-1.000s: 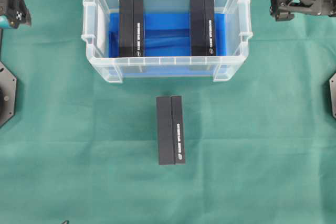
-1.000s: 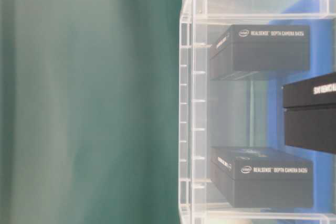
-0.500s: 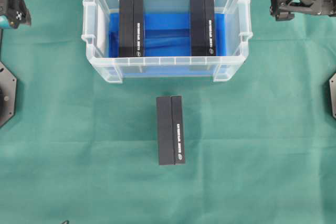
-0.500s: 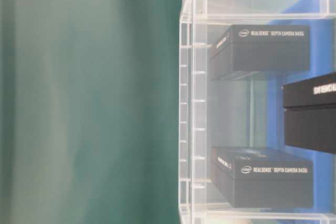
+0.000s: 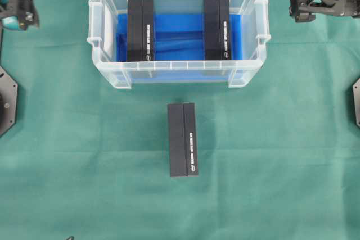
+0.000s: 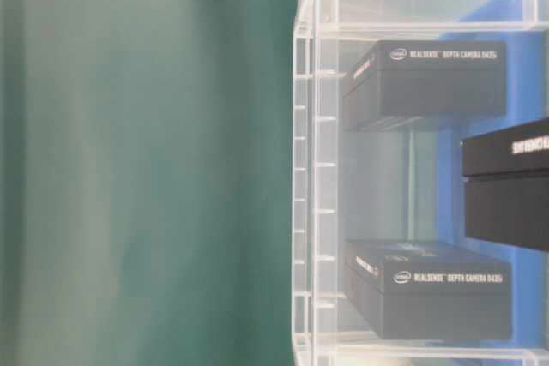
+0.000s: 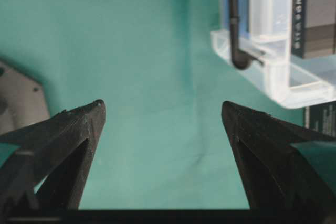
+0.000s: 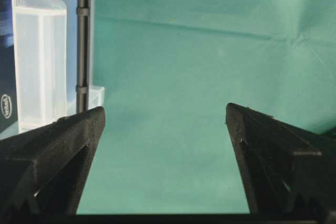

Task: Take out the box from the case.
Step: 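Move the left gripper over the left black box pair in the bin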

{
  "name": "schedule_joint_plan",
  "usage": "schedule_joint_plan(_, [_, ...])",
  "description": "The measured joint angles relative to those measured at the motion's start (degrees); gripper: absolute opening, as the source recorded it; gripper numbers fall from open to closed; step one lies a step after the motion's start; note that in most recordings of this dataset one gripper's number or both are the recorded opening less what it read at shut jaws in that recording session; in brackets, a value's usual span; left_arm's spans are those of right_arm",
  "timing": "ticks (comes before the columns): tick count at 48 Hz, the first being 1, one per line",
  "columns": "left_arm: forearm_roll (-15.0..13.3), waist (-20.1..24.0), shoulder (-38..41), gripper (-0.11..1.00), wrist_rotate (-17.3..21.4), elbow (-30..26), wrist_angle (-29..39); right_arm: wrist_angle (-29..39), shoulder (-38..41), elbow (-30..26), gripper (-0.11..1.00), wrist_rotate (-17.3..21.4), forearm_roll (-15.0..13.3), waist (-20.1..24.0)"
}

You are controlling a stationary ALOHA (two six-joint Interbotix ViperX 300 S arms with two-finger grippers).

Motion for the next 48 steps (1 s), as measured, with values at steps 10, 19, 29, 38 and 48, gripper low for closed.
schedule_joint_plan(10, [0.00, -1.85, 7.47, 0.93, -0.18, -4.83, -3.08, 0.00, 0.00, 0.00, 0.92, 0.00, -0.09, -0.09])
schedule_joint_plan(19, [0.00, -2.99, 15.38, 0.93, -0.35, -11.43, -3.34, 0.00, 0.00, 0.00, 0.92, -0.09, 0.00, 0.00])
schedule_joint_plan(29, [0.00, -4.22, 23.29, 0.93, -0.53, -18.90, -3.43, 0.00, 0.00, 0.00, 0.92, -0.18, -0.09, 0.00])
schedule_joint_plan(38, [0.18, -6.33, 30.50, 0.93, -1.41, -26.19, -3.52, 0.00, 0.00, 0.00, 0.92, -0.18, -0.09, 0.00])
schedule_joint_plan(48, [0.26, -7.91, 35.51, 0.93, -1.67, -31.11, -3.25, 0.00, 0.00, 0.00, 0.92, -0.35, -0.18, -0.09])
